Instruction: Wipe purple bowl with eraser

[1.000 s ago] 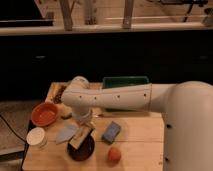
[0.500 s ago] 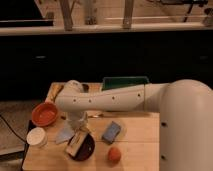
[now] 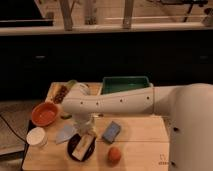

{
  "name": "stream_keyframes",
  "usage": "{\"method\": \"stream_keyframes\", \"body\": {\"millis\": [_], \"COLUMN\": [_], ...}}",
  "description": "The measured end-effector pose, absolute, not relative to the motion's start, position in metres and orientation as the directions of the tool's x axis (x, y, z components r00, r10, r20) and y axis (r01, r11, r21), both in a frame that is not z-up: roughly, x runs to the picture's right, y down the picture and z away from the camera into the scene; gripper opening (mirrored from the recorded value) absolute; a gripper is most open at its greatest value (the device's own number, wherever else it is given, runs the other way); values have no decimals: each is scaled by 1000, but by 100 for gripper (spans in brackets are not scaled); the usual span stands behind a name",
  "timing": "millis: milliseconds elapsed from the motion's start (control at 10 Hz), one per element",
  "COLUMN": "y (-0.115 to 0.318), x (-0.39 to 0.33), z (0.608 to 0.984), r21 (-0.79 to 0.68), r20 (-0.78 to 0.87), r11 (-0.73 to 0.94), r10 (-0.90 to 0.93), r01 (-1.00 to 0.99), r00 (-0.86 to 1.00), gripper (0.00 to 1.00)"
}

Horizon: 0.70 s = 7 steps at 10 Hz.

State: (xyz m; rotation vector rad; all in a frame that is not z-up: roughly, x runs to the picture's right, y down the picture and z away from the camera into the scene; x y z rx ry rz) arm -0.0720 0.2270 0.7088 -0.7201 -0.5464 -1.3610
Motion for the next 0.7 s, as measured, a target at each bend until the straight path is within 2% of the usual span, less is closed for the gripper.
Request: {"method": "stream_keyframes", "body": {"millis": [300,700], "y": [209,195], "x": [-54,-76], "z": [719,733], "r21": [-190,-179], "r20": [705,708], "r11": [77,47], "r10": [-683,-688], "r01": [979,983], "r00": [190,162], "gripper": [6,6]}}
